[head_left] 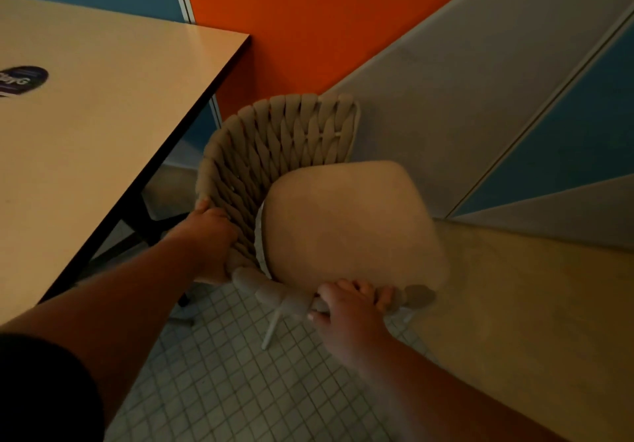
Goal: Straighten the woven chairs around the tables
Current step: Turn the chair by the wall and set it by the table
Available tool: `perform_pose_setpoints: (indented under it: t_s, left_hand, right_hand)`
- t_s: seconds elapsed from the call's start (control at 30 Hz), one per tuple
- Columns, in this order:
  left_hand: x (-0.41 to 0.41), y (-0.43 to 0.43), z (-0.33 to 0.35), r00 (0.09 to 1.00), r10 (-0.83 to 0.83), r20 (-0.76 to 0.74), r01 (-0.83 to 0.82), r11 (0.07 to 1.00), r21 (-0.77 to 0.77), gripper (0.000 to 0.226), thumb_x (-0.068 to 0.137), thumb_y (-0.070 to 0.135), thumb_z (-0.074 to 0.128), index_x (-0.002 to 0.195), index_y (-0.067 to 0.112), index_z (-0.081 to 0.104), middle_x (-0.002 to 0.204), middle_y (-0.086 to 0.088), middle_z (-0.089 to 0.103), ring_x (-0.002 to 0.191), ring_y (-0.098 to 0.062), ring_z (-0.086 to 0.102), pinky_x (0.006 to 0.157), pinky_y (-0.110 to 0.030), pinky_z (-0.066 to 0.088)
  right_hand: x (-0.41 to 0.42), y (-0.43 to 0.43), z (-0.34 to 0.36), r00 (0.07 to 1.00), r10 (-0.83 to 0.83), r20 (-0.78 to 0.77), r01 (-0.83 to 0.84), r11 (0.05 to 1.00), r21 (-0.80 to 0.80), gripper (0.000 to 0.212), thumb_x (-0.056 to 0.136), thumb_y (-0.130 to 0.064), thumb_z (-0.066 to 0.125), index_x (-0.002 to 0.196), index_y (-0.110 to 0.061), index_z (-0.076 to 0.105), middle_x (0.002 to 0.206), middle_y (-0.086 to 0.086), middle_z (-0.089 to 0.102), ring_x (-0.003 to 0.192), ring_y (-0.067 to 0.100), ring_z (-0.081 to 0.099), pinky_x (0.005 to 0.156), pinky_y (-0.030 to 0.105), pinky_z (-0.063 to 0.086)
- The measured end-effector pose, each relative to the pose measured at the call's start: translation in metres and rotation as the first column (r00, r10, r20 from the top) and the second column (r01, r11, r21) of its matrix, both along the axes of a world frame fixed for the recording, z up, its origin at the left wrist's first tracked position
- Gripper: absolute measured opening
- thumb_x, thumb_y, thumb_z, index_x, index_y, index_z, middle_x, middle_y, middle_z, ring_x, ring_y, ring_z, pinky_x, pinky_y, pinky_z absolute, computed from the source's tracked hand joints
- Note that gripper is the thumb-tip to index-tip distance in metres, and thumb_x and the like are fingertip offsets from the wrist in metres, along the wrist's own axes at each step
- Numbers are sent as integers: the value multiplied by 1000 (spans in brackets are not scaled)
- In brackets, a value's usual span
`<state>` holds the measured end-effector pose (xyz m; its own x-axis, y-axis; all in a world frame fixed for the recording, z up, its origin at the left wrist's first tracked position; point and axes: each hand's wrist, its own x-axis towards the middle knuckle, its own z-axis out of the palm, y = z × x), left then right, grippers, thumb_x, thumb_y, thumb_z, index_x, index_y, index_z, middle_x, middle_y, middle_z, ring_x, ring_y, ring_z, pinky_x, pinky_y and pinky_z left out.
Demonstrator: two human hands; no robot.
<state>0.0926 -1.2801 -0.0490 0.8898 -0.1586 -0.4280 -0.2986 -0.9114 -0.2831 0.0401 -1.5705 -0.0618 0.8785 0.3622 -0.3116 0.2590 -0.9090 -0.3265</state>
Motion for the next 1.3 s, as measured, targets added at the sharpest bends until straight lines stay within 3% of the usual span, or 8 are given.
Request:
perform_pose_setpoints:
  t_s: [0.2,0.4,0.7,0.9,0.93,1.03,1.13,1.3]
  left_hand:
    - [-42,-55,2,991,137,6,-135,983,-124,58,66,80,50,105,41,68,107,17,63,121,-15,49,121,-52,1]
    - [-76,-99,-4,963,268,27,-256,941,-221,53,64,75,53,93,34,71,96,10,66,114,-21,53,117,-45,17]
    - [-95,-187,5,896,444,-11,-420,841,-340,42,80,60,61,105,27,69,108,1,64,121,-28,47,121,-50,11]
    - [-90,-190,2,910,411,-54,-399,832,-386,56,73,72,63,110,29,62,112,4,60,122,-25,47,120,-53,12]
    - [-91,-186,3,921,386,-60,-372,821,-433,66,68,81,60,112,31,60,113,6,58,120,-23,48,119,-52,17]
    - [-86,-150,8,893,450,33,-320,683,-656,86,66,93,48,125,31,57,125,5,55,122,-20,47,106,-44,39]
    - [-57,-93,18,698,702,138,-404,546,-734,87,78,76,60,147,26,43,153,-9,40,141,-30,32,112,-56,37]
    - [3,-27,29,450,891,52,-584,338,-738,86,81,44,71,154,27,28,156,-15,29,141,-45,27,106,-64,37]
  right_hand:
    - [23,-61,5,995,97,-28,-99,992,-83,33,86,-55,59,115,-38,57,115,-15,49,128,20,34,108,53,11]
    - [40,-93,12,986,131,-106,-146,978,-149,39,77,-48,70,112,-34,63,113,-8,48,130,24,31,117,56,3]
    - [85,-160,12,963,195,-185,-241,930,-277,39,41,-66,39,77,-51,43,95,-29,39,125,16,37,118,53,7]
    - [89,-161,22,961,175,-213,-227,941,-250,25,55,-53,53,78,-49,44,98,-31,36,130,17,32,119,51,3]
    - [87,-159,27,964,145,-222,-201,945,-257,32,55,-55,50,86,-51,48,107,-31,38,136,20,29,119,51,-1]
    - [74,-152,31,959,-74,-273,51,995,-90,104,44,-71,37,142,-39,50,156,1,25,153,28,0,122,48,-5]
    - [55,-131,17,846,-507,-167,532,827,182,97,70,-67,62,156,-34,32,167,7,-5,153,26,-5,123,52,16]
    - [46,-81,-12,460,-844,-277,837,307,453,93,77,-32,76,154,-26,26,156,12,27,116,40,53,91,49,52]
